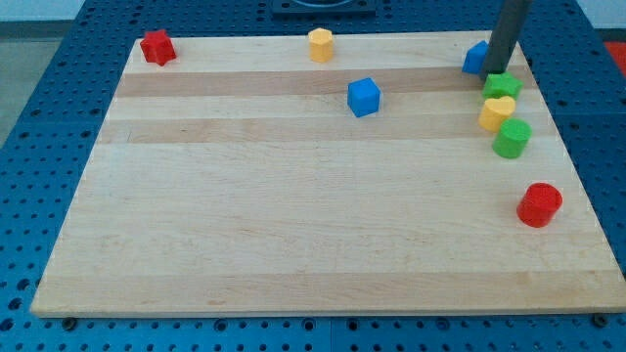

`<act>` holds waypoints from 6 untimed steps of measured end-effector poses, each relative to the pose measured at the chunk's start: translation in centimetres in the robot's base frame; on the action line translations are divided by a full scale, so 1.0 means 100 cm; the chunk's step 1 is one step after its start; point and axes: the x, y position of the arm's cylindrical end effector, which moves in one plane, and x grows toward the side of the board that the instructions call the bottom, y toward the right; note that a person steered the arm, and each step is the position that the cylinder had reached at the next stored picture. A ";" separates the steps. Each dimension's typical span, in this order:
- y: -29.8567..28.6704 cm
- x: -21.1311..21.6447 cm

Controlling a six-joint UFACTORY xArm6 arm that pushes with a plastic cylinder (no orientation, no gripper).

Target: Separate the green star from yellow heart

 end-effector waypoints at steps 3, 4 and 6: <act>-0.009 -0.044; -0.005 -0.025; 0.031 -0.003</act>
